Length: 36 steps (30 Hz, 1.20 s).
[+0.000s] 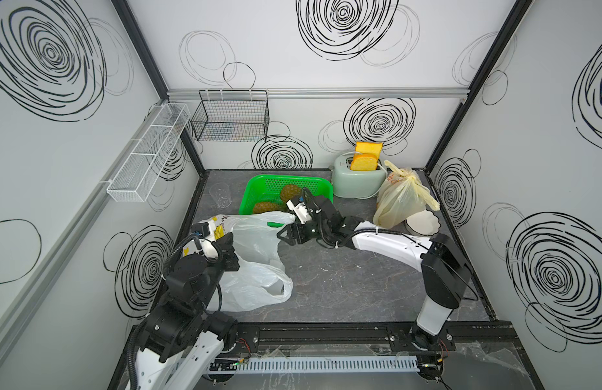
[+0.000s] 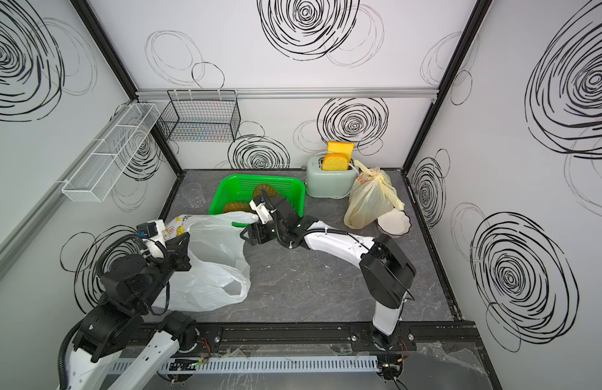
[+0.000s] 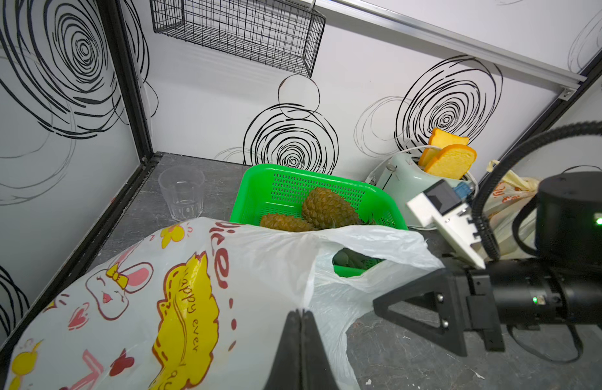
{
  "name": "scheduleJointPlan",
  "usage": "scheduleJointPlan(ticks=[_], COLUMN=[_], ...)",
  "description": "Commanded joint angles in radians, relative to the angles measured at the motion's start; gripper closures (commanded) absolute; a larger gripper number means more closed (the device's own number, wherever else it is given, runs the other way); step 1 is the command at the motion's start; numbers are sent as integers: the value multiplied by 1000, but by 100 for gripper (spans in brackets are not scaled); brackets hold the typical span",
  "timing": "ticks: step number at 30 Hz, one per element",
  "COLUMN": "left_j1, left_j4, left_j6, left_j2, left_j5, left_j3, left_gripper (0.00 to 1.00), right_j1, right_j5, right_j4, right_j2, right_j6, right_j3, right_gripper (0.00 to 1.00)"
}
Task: Place the pineapple into a plastic bag & tie a knot
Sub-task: Open the plastic bag at the center of the board.
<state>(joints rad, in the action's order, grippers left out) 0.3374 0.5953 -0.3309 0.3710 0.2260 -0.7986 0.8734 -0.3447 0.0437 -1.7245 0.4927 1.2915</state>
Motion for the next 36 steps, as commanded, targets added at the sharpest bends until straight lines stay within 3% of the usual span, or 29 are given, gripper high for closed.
scheduleJointPlan(ticks=[1, 3, 6, 9, 13, 19, 23, 29, 32, 36], left_j1=[-4, -3, -3, -4, -3, -3, -3, -4, -3, -4], left_j4=[-72, -88, -122, -151, -172, -167, -173, -168, -159, -112], left_j6=[-48, -88, -132, -160, -177, -198, -215, -221, -223, -227], left_j2=[-7, -6, -9, -5, 0, 2, -2, -1, -3, 11], left_j5=[20, 34, 44, 35, 17, 18, 11, 2, -7, -13], left_j3=[-23, -29, -35, -45, -47, -34, -20, -5, -1, -10], left_gripper=[100, 100, 100, 100, 100, 100, 100, 100, 100, 100], right_j1=[-11, -10, -9, -7, 24, 62, 79, 100, 113, 110], right_j5=[61, 77, 107, 104, 69, 140, 164, 98, 127, 157], right_j4=[-21, -84, -172, -234, -260, -476, -610, -650, -683, -693], right_j2=[172, 285, 430, 473, 396, 355, 293, 143, 105, 83], right_j6=[-84, -94, -64, 1, 39, 41, 4, 15, 31, 37], right_j3=[-94, -221, -411, -511, -484, -580, -587, -477, -464, -431], right_gripper=[9, 1, 1, 1, 0, 1, 9, 17, 33, 79])
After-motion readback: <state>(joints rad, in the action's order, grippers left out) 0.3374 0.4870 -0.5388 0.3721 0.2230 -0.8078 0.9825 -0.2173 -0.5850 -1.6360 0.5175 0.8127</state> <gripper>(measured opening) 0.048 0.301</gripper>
